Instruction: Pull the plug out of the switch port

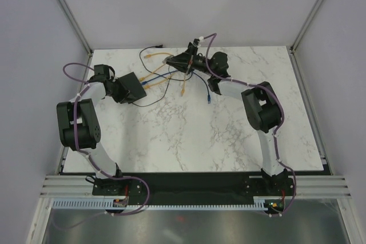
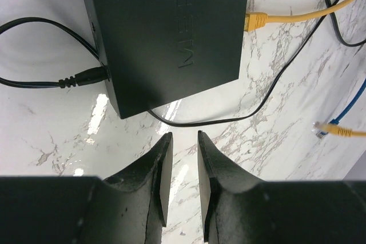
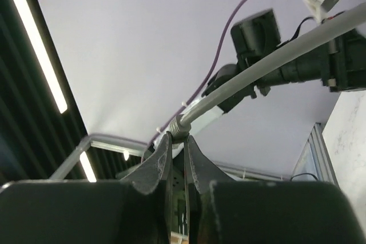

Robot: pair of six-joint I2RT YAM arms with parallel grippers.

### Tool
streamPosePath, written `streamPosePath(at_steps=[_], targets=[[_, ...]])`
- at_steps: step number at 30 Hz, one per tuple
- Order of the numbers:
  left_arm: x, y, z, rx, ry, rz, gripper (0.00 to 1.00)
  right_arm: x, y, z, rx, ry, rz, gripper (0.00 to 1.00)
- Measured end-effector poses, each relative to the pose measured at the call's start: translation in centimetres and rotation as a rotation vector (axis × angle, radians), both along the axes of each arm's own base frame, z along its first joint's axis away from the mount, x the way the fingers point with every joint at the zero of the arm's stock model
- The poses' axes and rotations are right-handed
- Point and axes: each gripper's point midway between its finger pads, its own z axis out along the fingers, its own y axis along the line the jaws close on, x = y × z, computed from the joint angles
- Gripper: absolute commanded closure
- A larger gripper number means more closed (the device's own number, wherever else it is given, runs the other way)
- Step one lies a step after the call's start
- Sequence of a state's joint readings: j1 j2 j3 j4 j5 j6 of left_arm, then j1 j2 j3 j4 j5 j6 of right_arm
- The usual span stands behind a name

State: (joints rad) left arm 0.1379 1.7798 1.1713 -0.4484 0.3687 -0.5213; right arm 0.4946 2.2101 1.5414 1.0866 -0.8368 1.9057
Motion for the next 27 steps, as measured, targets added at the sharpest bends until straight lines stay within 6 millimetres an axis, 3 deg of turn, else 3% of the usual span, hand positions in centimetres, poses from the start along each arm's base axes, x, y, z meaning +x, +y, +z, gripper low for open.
streamPosePath(at_steps=[3,7,10,15,18,19,22,23,27], targets=[[0.0,0.0,0.1,0.001,-0.002,-0.004,0.68,1.9,-3.4,-0.3,-0.045,0.016,-0.078,1.00],[-0.1,0.0,0.1,0.001,-0.004,-0.009,0.68,5.5,-7.4,-3.2,-0.289,0.031,-0.234,1.00],[-0.1,0.0,0.2,0.004,-0.006,-0.013,0.68,8.0,-11.8,-5.4,-0.505,0.039,-0.367,1.00],[-0.1,0.0,0.3,0.007,-0.010,-0.017,0.68,8.4,-19.9,-10.4,-0.806,0.120,-0.479,1.00],[-0.1,0.0,0.2,0.008,-0.009,-0.020,0.68,7.5,-23.7,-13.5,-0.984,0.176,-0.496,1.00],[-0.2,0.0,0.2,0.008,-0.009,-0.020,0.68,7.0,-24.2,-14.3,-1.027,0.182,-0.487,1.00],[-0.2,0.0,0.2,0.009,-0.009,-0.021,0.68,5.7,-24.2,-15.7,-1.090,0.183,-0.433,0.74],[-0.2,0.0,0.2,0.008,-0.009,-0.022,0.68,5.5,-24.0,-16.1,-1.096,0.182,-0.420,0.69],[-0.2,-0.2,0.3,-0.002,-0.010,-0.028,0.66,6.5,-22.2,-17.7,-1.070,0.203,-0.419,0.50]])
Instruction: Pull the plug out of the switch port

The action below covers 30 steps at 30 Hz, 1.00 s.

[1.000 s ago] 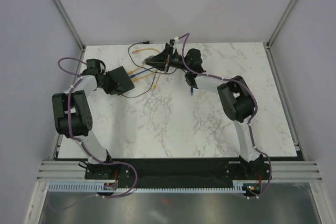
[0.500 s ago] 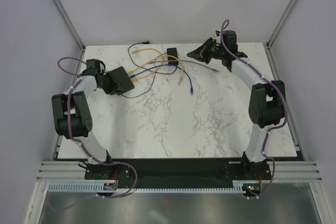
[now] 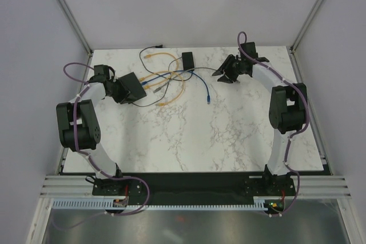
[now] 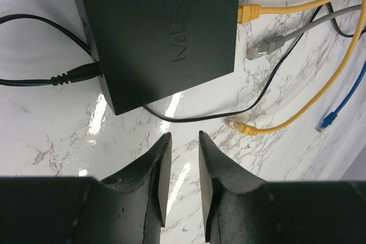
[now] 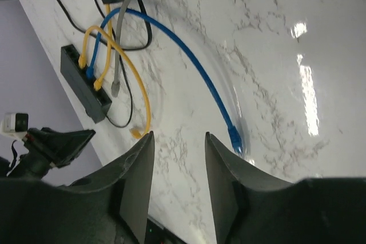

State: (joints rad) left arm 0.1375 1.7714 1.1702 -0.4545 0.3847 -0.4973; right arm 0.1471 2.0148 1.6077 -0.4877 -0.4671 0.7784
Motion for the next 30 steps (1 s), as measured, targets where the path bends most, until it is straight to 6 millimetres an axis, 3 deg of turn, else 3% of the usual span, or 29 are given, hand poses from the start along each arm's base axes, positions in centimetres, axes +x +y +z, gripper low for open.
streamPosePath(at_steps=[5,14,18,21,22,25,30], targets=[[-0.9,-0.6,0.0,-0.016,0.002,-0.015,0.57,2.9,2.1,-2.8,0.052,0.023,-0.135,0.36],[-1.6,-1.2,2.4,-0.021,-0.070,-0.037,0.53,8.9,5.1,-7.3,0.169,0.030,-0.361,0.35],[-2.1,-1.2,3.4,-0.015,-0.103,-0.047,0.53,11.4,6.3,-8.0,0.216,0.020,-0.406,0.38],[-2.6,-1.3,3.5,-0.010,-0.109,-0.054,0.53,13.2,6.9,-7.6,0.244,-0.015,-0.427,0.49],[-2.7,-1.3,3.5,-0.008,-0.110,-0.057,0.53,13.7,7.2,-7.5,0.254,-0.026,-0.431,0.67],[-3.0,-1.2,3.6,0.000,-0.113,-0.065,0.53,14.3,7.6,-7.7,0.266,-0.028,-0.441,0.98],[-3.0,-1.1,3.7,0.019,-0.124,-0.080,0.53,13.3,7.2,-8.4,0.188,-0.030,-0.397,1.00]])
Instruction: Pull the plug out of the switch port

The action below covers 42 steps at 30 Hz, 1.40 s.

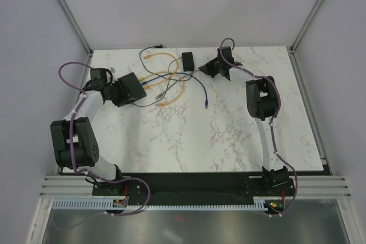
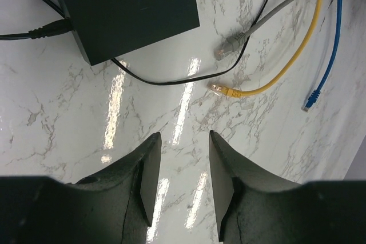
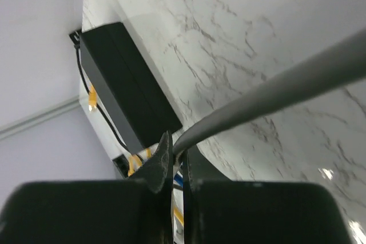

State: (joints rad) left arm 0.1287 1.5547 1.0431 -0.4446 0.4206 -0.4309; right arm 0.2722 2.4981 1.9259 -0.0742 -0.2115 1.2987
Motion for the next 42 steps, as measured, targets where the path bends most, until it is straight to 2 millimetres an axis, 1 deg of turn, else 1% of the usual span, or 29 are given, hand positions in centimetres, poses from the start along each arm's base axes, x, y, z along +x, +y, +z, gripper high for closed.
streamPosePath(at_steps=[3,5,7,10,14,15,16,17,19,22,25,28,29,30,33,35,37,38,39,40,41,42], targets=[[-0.1,0.0,-0.1,0.006,0.000,-0.008,0.53,-1.8,-1.1,0.8,-0.080,0.011,0.065,1.00],[-0.1,0.0,-0.1,0.008,-0.001,-0.011,0.54,-2.8,-2.3,2.4,-0.152,0.000,0.112,1.00],[-0.1,0.1,-0.1,0.011,0.000,-0.014,0.54,-3.4,-3.7,4.9,-0.228,-0.037,0.149,1.00],[-0.2,0.1,-0.2,0.012,0.003,-0.016,0.54,-4.2,-5.8,10.1,-0.340,-0.123,0.198,1.00],[-0.3,0.1,-0.3,0.011,0.009,-0.018,0.54,-4.5,-8.5,17.9,-0.514,-0.254,0.225,1.00],[-0.3,0.0,-0.4,0.011,0.012,-0.018,0.54,-5.2,-9.3,19.9,-0.567,-0.281,0.233,1.00],[-0.3,0.0,-0.4,0.012,0.013,-0.018,0.54,-5.4,-9.6,20.3,-0.582,-0.284,0.234,1.00],[-0.4,0.0,-0.4,0.012,0.014,-0.019,0.54,-6.1,-10.3,21.2,-0.609,-0.286,0.239,1.00],[-0.4,0.0,-0.5,0.012,0.016,-0.019,0.54,-7.7,-11.5,21.8,-0.656,-0.258,0.257,1.00],[-0.4,0.1,-0.5,0.013,0.015,-0.021,0.54,-9.2,-13.7,21.3,-0.739,-0.164,0.279,1.00],[-0.4,0.1,-0.5,0.014,0.016,-0.021,0.54,-10.3,-16.4,19.9,-0.854,-0.037,0.286,1.00],[-0.5,0.1,-0.5,0.014,0.017,-0.021,0.54,-12.3,-19.7,17.2,-0.990,0.127,0.303,1.00],[-0.5,0.1,-0.6,0.014,0.018,-0.021,0.54,-12.9,-20.5,16.4,-1.022,0.171,0.310,1.00],[-0.5,0.1,-0.6,0.015,0.018,-0.021,0.54,-13.5,-21.5,15.3,-1.058,0.227,0.320,0.98],[-0.5,0.1,-0.6,0.015,0.019,-0.021,0.54,-15.2,-23.7,11.8,-1.129,0.373,0.366,0.96],[-0.5,0.1,-0.6,0.015,0.019,-0.020,0.54,-15.7,-25.1,9.4,-1.163,0.459,0.393,0.94],[-0.5,0.1,-0.6,0.015,0.021,-0.020,0.54,-15.7,-26.0,7.4,-1.191,0.518,0.409,0.90],[-0.6,0.1,-0.6,0.015,0.022,-0.020,0.54,-15.7,-26.4,6.4,-1.200,0.547,0.418,0.73],[-0.6,0.1,-0.6,0.014,0.024,-0.020,0.54,-15.7,-26.8,5.3,-1.204,0.574,0.424,0.63],[-0.7,0.1,-0.6,0.014,0.027,-0.020,0.54,-15.6,-27.1,4.5,-1.213,0.597,0.434,0.56],[-0.7,0.0,-0.7,0.013,0.030,-0.020,0.54,-15.6,-27.3,3.8,-1.216,0.613,0.442,0.50],[-0.8,0.0,-0.7,0.013,0.032,-0.020,0.54,-15.6,-27.4,3.4,-1.220,0.621,0.450,0.48]])
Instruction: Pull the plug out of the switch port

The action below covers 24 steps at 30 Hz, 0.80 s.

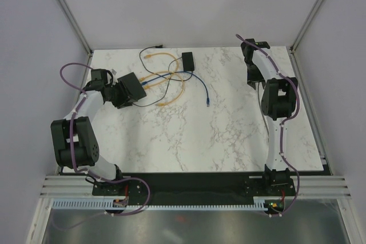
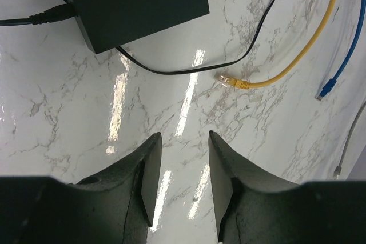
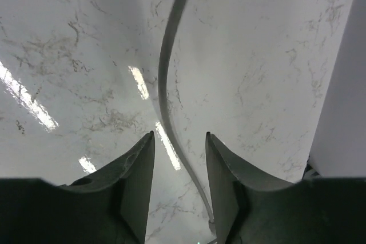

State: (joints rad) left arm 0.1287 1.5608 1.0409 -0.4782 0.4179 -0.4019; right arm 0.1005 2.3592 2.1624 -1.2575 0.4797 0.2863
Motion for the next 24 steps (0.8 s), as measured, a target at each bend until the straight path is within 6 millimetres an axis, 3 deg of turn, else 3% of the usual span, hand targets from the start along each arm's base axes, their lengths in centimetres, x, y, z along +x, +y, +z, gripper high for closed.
streamPosePath(at_steps=[4,6,8,13,16,19,24], targets=[[-0.1,0.0,0.0,-0.001,0.006,0.000,0.54,0.1,0.6,0.2,0.017,0.003,0.011,0.45],[0.0,0.0,0.1,-0.001,0.005,0.000,0.54,1.2,1.9,1.1,0.059,-0.051,0.024,0.37],[0.2,0.0,0.3,0.000,0.002,0.000,0.54,2.3,4.3,2.0,0.136,-0.122,0.041,0.37],[1.6,0.2,0.5,-0.002,-0.003,0.000,0.55,4.0,14.5,4.9,0.539,-0.354,0.074,0.37],[2.2,0.2,0.2,-0.005,0.007,0.003,0.56,5.1,22.5,6.4,0.911,-0.500,0.027,0.37],[2.9,0.3,0.0,-0.014,0.017,0.014,0.58,6.9,29.7,6.7,1.213,-0.585,-0.014,0.41],[3.9,0.4,-0.1,-0.022,0.024,0.031,0.58,8.4,41.5,6.0,1.519,-0.567,0.018,0.43]])
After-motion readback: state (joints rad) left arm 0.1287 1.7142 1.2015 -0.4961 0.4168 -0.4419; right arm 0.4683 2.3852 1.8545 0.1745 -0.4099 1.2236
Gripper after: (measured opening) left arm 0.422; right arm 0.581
